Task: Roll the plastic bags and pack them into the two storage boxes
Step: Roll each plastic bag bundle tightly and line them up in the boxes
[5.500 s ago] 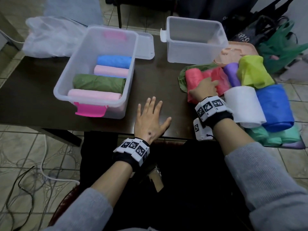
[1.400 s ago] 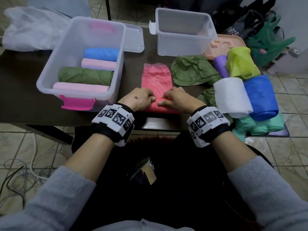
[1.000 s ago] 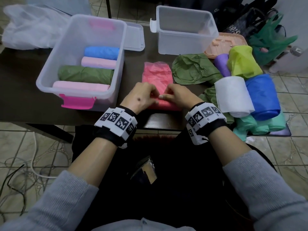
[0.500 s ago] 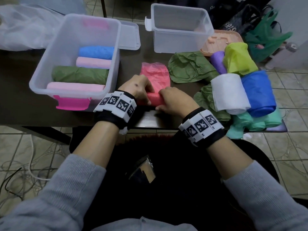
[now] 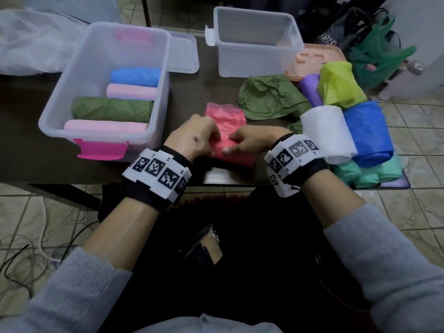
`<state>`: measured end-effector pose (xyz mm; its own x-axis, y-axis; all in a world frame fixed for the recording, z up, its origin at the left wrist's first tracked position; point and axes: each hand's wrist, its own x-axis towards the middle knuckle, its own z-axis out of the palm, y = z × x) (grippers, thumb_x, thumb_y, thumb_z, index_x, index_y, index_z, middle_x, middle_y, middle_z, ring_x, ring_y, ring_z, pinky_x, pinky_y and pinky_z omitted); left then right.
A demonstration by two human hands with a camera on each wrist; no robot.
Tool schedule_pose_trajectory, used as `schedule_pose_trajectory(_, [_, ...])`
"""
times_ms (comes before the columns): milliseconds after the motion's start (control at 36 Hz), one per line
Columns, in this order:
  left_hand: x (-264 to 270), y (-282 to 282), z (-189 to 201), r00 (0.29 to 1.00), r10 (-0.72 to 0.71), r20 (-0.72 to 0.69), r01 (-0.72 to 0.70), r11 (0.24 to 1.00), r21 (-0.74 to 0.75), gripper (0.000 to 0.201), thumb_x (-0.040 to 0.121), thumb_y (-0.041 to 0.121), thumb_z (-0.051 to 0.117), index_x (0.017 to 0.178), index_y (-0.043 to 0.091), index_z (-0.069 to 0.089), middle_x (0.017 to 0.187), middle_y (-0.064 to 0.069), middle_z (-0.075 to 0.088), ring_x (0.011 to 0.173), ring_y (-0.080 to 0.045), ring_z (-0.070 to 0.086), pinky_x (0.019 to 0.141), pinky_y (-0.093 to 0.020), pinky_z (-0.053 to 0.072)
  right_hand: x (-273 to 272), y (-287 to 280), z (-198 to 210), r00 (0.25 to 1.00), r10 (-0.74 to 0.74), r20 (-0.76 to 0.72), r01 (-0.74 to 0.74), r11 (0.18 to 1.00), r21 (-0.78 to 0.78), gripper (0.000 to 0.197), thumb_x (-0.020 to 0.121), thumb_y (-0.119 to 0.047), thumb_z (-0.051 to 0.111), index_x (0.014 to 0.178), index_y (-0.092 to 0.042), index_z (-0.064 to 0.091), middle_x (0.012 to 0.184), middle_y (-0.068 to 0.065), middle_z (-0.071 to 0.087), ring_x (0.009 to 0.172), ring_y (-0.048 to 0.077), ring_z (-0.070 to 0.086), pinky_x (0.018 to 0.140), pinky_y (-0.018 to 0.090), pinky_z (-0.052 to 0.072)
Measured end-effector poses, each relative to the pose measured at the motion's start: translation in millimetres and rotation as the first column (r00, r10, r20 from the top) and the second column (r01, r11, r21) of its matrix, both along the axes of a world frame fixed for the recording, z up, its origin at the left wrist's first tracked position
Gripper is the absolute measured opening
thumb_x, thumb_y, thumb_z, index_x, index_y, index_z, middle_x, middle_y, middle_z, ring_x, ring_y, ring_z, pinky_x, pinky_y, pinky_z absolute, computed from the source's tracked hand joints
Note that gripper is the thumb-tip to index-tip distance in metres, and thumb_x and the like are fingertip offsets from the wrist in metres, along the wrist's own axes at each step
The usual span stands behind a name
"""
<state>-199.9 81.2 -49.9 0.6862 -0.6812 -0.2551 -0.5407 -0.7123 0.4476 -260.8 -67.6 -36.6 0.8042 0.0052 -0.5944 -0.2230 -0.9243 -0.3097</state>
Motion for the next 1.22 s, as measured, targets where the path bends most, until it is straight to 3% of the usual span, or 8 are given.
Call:
schedule_pose_trajectory(56, [0, 0, 0, 1.000, -0.012, -0.024, 0.013, 0.999, 0.034, 0.065, 0.062, 0.016, 0.086, 0.122, 0.020, 0.062, 0.118, -0.008, 0.063, 0.107, -0.024, 0.060, 0.093, -0.038, 0.050, 1, -1, -1, 1.000, -0.024, 0.008, 0.024, 0.999, -0.034, 0.029, 0.093, -0.048, 0.049, 0.074, -0.027, 0.053, 0.090, 0.000, 0.050, 0.095, 0.021, 0.045, 0.079, 0.033, 0.038])
schedule_pose_trajectory(194, [-2, 0, -5, 1.000, -0.010, -0.013, 0.011, 1.000, 0.027, 0.072, 0.055, 0.009, 0.088, 0.120, 0.020, 0.062, 0.118, -0.009, 0.063, 0.108, -0.026, 0.059, 0.093, -0.038, 0.049, -6, 4, -10, 0.997, -0.045, 0.068, 0.055, 0.986, -0.156, 0.052, 0.092, -0.052, 0.047, 0.131, -0.019, 0.046, 0.140, 0.013, 0.029, 0.132, 0.030, 0.025, 0.108, 0.047, 0.025])
schedule_pose_trajectory(472, [11, -8, 2, 0.998, 0.002, -0.066, -0.001, 1.000, 0.011, 0.050, 0.068, 0.001, 0.079, 0.115, 0.017, 0.068, 0.109, -0.008, 0.069, 0.085, -0.016, 0.061, 0.079, -0.025, 0.050, -33, 37, -31, 0.818, 0.004, 0.576, 0.150, 0.964, -0.219, 0.037, 0.094, -0.035, 0.051, 0.115, -0.004, 0.051, 0.117, 0.013, 0.050, 0.112, 0.029, 0.044, 0.089, 0.039, 0.039])
schedule_pose_trajectory(694, [13, -12, 3, 1.000, -0.019, -0.025, 0.019, 1.000, 0.004, 0.054, 0.069, 0.005, 0.079, 0.119, 0.019, 0.064, 0.121, -0.008, 0.062, 0.109, -0.023, 0.059, 0.091, -0.034, 0.050, -34, 30, -39, 0.826, -0.092, 0.557, 0.180, 0.978, -0.105, 0.047, 0.092, -0.030, 0.056, 0.133, -0.010, 0.046, 0.127, 0.009, 0.052, 0.118, 0.026, 0.045, 0.097, 0.035, 0.033])
schedule_pose_trajectory(806, [7, -12, 3, 0.996, 0.004, 0.090, 0.001, 0.998, -0.060, 0.041, 0.072, 0.004, 0.075, 0.111, 0.014, 0.068, 0.113, -0.016, 0.064, 0.104, -0.030, 0.061, 0.088, -0.038, 0.051, -18, 19, -27, 0.894, -0.114, 0.432, 0.148, 0.988, -0.046, 0.037, 0.092, -0.028, 0.056, 0.123, -0.009, 0.055, 0.121, 0.012, 0.058, 0.115, 0.030, 0.051, 0.097, 0.039, 0.040])
schedule_pose_trajectory(1000, [-5, -5, -4, 0.994, -0.053, 0.097, 0.048, 0.998, 0.048, 0.068, 0.055, 0.010, 0.088, 0.117, 0.013, 0.061, 0.113, -0.014, 0.064, 0.103, -0.031, 0.061, 0.083, -0.035, 0.048, -5, 12, -11, 0.978, -0.096, 0.185, 0.098, 0.995, 0.001, 0.031, 0.096, -0.030, 0.049, 0.119, -0.011, 0.059, 0.118, 0.013, 0.061, 0.097, 0.022, 0.053, 0.078, 0.024, 0.033])
schedule_pose_trajectory(1083, [-7, -1, -8, 0.991, -0.071, 0.115, 0.066, 0.996, 0.053, 0.063, 0.058, 0.012, 0.086, 0.115, 0.013, 0.061, 0.114, -0.013, 0.063, 0.104, -0.031, 0.059, 0.081, -0.035, 0.045, -6, 14, -16, 0.983, -0.134, 0.123, 0.132, 0.991, 0.020, 0.031, 0.096, -0.034, 0.048, 0.118, -0.015, 0.059, 0.120, 0.014, 0.056, 0.107, 0.024, 0.046, 0.086, 0.029, 0.034])
schedule_pose_trajectory(1222, [-2, -4, -8, 0.995, -0.068, 0.068, 0.064, 0.997, 0.052, 0.059, 0.063, 0.014, 0.084, 0.117, 0.012, 0.061, 0.114, -0.016, 0.063, 0.105, -0.033, 0.059, 0.080, -0.034, 0.046, -22, 25, -28, 0.859, -0.132, 0.494, 0.223, 0.966, -0.131, 0.044, 0.091, -0.033, 0.055, 0.127, -0.009, 0.047, 0.126, 0.013, 0.043, 0.119, 0.029, 0.037, 0.099, 0.041, 0.034])
